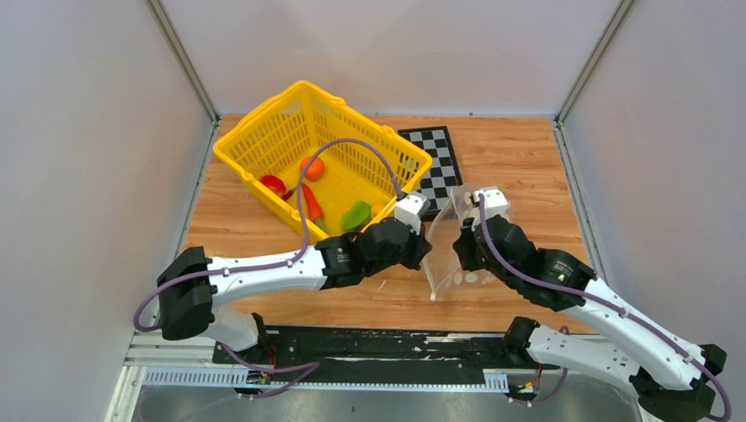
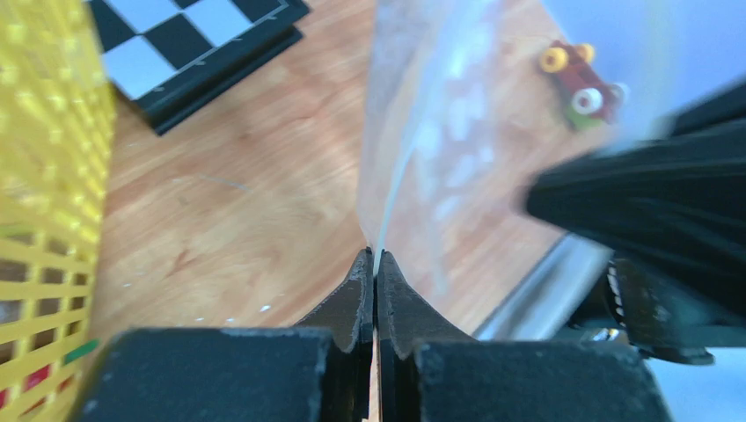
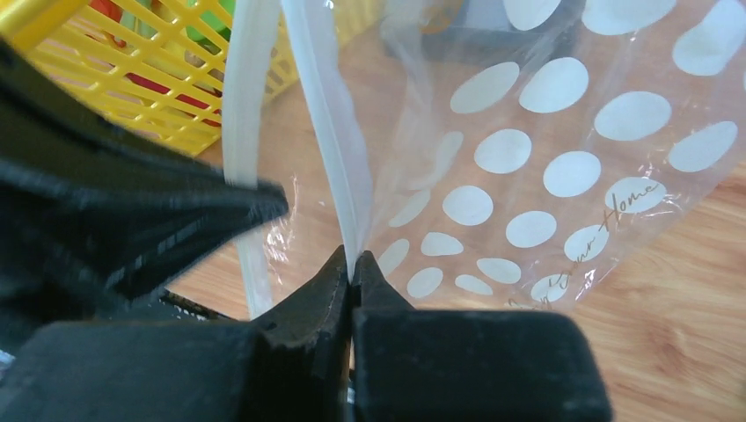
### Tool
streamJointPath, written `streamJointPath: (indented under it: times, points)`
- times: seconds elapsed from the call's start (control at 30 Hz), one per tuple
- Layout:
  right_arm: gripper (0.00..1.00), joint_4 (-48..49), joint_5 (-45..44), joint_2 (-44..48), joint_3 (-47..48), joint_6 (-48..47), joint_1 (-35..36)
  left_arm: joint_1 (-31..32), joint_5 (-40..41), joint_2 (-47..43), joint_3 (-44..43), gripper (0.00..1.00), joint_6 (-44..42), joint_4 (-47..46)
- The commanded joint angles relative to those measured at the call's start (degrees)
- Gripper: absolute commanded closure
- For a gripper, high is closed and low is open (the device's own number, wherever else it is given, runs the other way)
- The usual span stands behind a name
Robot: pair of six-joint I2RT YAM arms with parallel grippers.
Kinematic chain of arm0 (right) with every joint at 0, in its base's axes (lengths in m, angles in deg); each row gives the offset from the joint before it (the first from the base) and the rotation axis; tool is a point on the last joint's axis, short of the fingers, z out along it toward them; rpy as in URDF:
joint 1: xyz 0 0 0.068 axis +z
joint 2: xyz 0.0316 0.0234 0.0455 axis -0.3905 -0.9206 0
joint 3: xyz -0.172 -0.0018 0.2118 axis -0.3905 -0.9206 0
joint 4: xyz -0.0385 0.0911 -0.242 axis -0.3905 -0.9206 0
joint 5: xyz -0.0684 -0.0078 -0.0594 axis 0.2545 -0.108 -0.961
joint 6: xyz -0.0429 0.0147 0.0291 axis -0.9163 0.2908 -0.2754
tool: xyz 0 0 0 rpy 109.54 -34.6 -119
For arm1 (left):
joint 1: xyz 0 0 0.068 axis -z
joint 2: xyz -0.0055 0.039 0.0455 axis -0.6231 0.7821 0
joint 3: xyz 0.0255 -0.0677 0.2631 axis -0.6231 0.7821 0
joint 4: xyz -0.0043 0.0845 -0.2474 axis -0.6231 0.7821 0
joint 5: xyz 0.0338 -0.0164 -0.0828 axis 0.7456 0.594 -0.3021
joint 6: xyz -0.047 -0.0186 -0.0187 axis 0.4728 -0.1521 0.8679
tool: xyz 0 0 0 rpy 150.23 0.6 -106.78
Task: Place the food in the zip-top bag and seal the zipper
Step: Open the zipper of the food storage bag at the center of the board.
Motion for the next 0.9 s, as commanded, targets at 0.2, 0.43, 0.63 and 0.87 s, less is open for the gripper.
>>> streamJointPath:
  times: [0.2,0.43,0.63,0.87]
  points:
    - [1.0,-29.74,5.82,-1.99,20.03,0.37,-0.04,-4.47,3.13,-1.16,-3.58,1.0,-0.99,6.48]
    - [1.0,-22.36,5.64,2.18,17.58,3.61,-0.04,-4.44,-2.3,0.34,-5.38,1.0,-2.64,3.59]
    - [1.0,-15.23,-0.59,1.46,11.98,6.99,-0.04,-4.56,-7.28,-0.91,-7.43,0.58,-5.95,4.62]
    - [1.0,-12.07,-3.84,0.01,10.16,9.01,-0.12,-5.9,-10.8,-4.41,-8.21,0.15,-7.99,7.27]
